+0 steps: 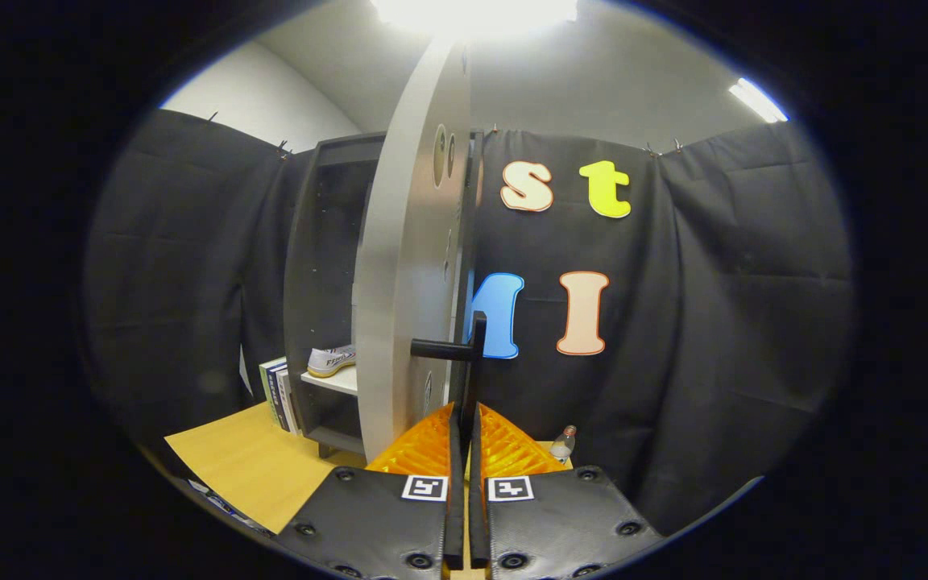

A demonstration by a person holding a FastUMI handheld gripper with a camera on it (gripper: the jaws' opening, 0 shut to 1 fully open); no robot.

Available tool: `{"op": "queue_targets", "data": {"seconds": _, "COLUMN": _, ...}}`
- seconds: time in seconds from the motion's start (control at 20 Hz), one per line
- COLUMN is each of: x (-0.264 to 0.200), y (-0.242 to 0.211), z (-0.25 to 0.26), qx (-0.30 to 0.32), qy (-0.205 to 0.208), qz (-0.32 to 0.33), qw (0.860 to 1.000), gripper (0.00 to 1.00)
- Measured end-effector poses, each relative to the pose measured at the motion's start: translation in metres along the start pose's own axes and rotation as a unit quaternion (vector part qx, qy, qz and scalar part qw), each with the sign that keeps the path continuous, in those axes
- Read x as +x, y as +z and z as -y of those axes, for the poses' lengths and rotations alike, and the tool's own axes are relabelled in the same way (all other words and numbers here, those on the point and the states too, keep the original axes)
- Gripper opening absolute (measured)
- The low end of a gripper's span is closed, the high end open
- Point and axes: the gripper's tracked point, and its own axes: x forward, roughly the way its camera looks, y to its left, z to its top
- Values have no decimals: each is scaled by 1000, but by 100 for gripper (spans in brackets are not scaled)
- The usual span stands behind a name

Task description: Open the shoe cabinet door, grab the shoes and put them into the shoe cabinet, then close the shoe cabinet door.

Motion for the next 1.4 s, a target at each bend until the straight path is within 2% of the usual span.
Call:
{"op": "queue_targets", "data": {"seconds": 0.1, "x": 2, "y": 8, "z": -10, "qx": 9, "qy": 15, "qz": 18, "qw": 1000, "gripper": 4}}
{"op": "queue_targets", "data": {"seconds": 0.15, "x": 1, "y": 8, "z": 0, "qx": -8, "qy": 1, "qz": 21, "qw": 1000, "gripper": 4}}
{"op": "queue_targets", "data": {"seconds": 0.25, "x": -8, "y": 9, "z": 11, "qx": -37, "qy": -16, "qz": 27, "qw": 999, "gripper": 10}}
{"op": "queue_targets", "data": {"seconds": 0.35, "x": -22, "y": 2, "z": 18, "qx": -43, "qy": -43, "qz": 17, "qw": 998, "gripper": 10}}
{"op": "queue_targets", "data": {"seconds": 0.5, "x": -44, "y": -7, "z": 9, "qx": -28, "qy": -67, "qz": 0, "qw": 997, "gripper": 49}}
{"op": "queue_targets", "data": {"seconds": 0.65, "x": -74, "y": -20, "z": -21, "qx": -19, "qy": -74, "qz": -15, "qw": 997, "gripper": 86}}
{"op": "queue_targets", "data": {"seconds": 0.75, "x": -91, "y": -24, "z": -45, "qx": -22, "qy": -82, "qz": -20, "qw": 996, "gripper": 92}}
{"op": "queue_targets", "data": {"seconds": 1.0, "x": -96, "y": -44, "z": -131, "qx": 11, "qy": -81, "qz": -61, "qw": 995, "gripper": 93}}
{"op": "queue_targets", "data": {"seconds": 1.15, "x": -85, "y": -69, "z": -179, "qx": 1, "qy": -54, "qz": -92, "qw": 994, "gripper": 95}}
{"op": "queue_targets", "data": {"seconds": 1.4, "x": -45, "y": -147, "z": -237, "qx": -11, "qy": 4, "qz": -175, "qw": 984, "gripper": 98}}
